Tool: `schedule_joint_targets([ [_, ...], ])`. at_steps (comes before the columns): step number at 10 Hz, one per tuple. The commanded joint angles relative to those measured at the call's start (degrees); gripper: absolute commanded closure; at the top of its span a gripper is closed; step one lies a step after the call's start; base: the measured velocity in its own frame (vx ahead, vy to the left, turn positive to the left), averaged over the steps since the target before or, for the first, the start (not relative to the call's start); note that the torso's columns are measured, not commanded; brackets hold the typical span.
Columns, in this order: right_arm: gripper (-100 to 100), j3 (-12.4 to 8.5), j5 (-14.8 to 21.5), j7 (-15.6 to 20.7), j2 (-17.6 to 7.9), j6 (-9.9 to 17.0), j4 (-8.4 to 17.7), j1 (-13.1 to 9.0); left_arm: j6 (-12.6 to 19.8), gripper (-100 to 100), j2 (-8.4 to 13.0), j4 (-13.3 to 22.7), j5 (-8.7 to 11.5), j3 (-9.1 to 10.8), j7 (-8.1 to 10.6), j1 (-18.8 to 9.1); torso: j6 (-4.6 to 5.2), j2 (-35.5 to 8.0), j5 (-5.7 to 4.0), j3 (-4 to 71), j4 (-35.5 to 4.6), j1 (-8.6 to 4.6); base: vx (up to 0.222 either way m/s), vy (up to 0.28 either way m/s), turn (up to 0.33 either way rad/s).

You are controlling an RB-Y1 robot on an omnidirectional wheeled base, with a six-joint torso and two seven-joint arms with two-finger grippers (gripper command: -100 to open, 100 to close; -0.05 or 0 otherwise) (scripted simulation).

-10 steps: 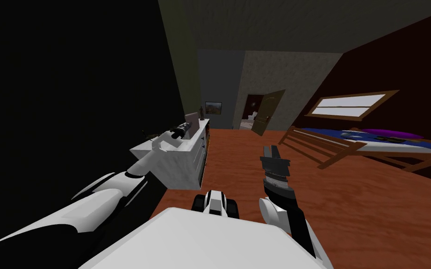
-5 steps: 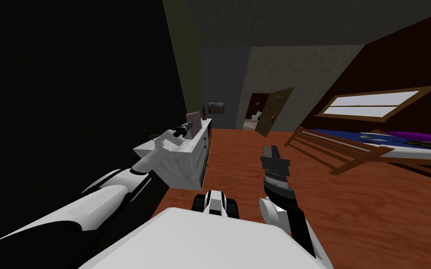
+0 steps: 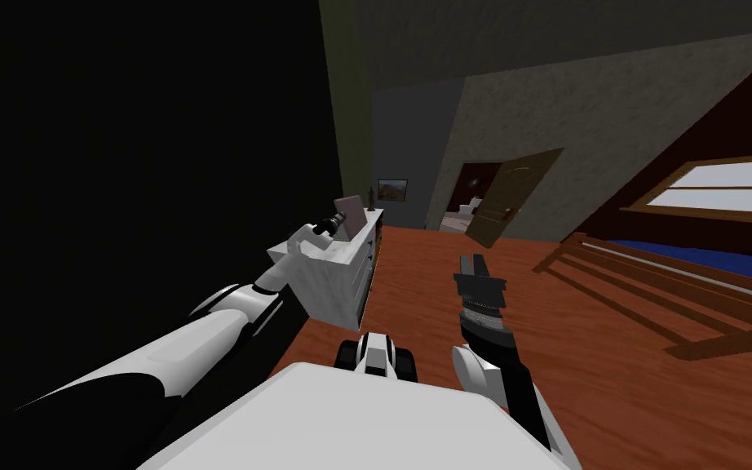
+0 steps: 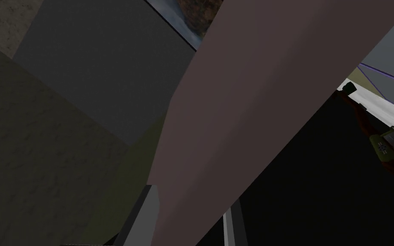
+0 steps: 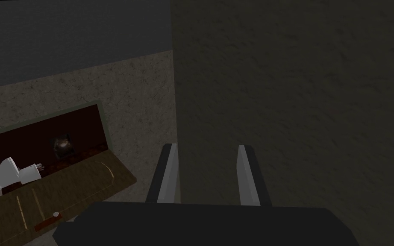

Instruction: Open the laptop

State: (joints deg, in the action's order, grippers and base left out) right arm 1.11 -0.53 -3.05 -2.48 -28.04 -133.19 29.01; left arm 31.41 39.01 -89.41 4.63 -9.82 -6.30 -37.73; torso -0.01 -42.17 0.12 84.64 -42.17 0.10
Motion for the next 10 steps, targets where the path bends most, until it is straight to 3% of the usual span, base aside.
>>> schedule_joint_targets([
  [1,0,0.0,0.0,0.0,0.0,0.0,0.0,0.0,-1.8,100,-2.6,3.1,3.6,-1.39,1.68,-3.2,0.00,-0.1,-0.06,-0.1,-0.1,-0.10,0.029,0.019,0.278],
  [2,0,0.0,0.0,0.0,0.0,0.0,0.0,0.0,-2.6,100,-3.7,4.5,4.9,-1.96,2.22,-4.7,-0.04,-0.1,-0.07,-0.1,-0.1,-0.07,0.026,0.013,0.290],
  [3,0,0.0,0.0,0.0,0.0,0.0,0.0,0.0,-2.4,100,-3.1,3.9,3.9,-1.62,1.76,-3.5,-0.03,-0.2,-0.09,-0.1,-0.1,-0.07,0.014,0.003,0.058],
  [10,0,0.0,0.0,0.0,0.0,0.0,0.0,0.0,-5.2,100,-10.4,9.4,10.3,5.00,9.90,-2.9,-0.05,-0.3,-0.13,-0.2,-0.3,-0.09,0.007,0.067,0.004],
])
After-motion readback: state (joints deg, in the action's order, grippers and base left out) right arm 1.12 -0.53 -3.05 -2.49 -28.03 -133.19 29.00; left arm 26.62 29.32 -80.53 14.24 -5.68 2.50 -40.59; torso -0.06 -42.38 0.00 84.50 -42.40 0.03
